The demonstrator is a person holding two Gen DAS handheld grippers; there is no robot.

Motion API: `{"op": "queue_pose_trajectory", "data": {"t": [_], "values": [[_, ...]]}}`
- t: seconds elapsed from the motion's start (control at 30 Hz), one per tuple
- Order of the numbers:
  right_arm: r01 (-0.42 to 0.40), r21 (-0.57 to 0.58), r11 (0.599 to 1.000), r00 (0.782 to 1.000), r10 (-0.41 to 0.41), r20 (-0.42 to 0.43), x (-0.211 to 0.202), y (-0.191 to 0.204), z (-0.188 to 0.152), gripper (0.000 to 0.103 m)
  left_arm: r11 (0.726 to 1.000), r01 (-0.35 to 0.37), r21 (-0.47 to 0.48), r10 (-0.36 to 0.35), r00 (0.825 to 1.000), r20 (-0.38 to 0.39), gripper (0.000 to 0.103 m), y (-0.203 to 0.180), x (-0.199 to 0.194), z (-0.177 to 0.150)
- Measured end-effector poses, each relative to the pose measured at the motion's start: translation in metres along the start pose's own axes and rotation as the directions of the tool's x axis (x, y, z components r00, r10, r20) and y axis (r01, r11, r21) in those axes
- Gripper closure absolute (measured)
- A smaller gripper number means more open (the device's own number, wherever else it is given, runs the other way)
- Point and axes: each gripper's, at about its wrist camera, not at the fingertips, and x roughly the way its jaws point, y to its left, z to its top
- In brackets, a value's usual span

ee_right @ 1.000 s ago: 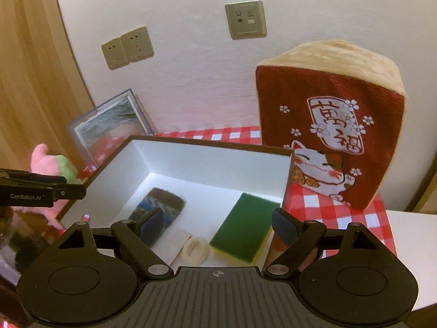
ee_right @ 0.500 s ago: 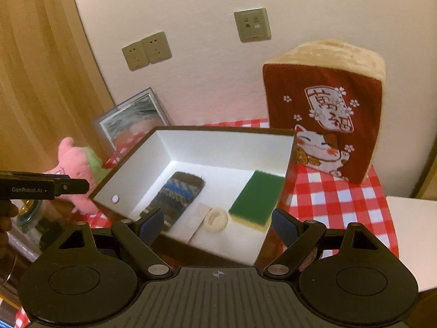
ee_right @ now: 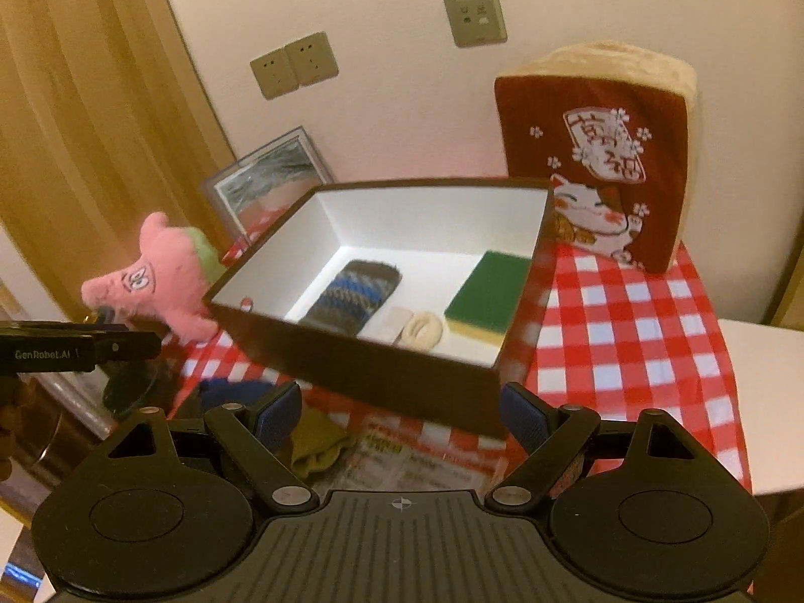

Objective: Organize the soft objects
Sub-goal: 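Withdraw both tools up and out of the box, then move left tool down to the olive-green cloth while right tool approaches the black ear pad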

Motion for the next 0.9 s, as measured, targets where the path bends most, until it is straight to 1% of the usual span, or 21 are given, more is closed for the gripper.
{"op": "queue_pose_trajectory", "data": {"t": [0.3,0.5,0.6,0.73,0.9], "values": [[0.014,-0.016,1.0,0.998,-0.015,-0.062,-0.006,0.007,-0.036,0.017,1.0,-0.001,-0.019,0.0,0.999,-0.041,0.045,-0.002,-0.01,-0.037],[0.018,0.001,1.0,0.991,-0.017,-0.133,0.0,0.006,-0.062,0.017,0.999,-0.009,-0.036,0.005,0.995,-0.096,0.045,0.0,-0.006,-0.064],[0.024,-0.013,1.0,0.986,-0.026,-0.164,0.004,0.008,-0.072,0.017,0.999,-0.004,-0.046,-0.002,0.993,-0.121,0.045,0.001,-0.003,-0.076],[0.03,-0.029,0.999,0.981,-0.035,-0.19,0.011,0.012,-0.082,0.017,0.999,-0.003,-0.042,-0.004,0.988,-0.152,0.045,-0.001,0.002,-0.09],[0.05,-0.053,0.997,0.976,-0.06,-0.208,0.023,0.015,-0.093,0.017,0.999,0.005,-0.038,-0.012,0.986,-0.169,0.045,-0.003,0.01,-0.103]]}}
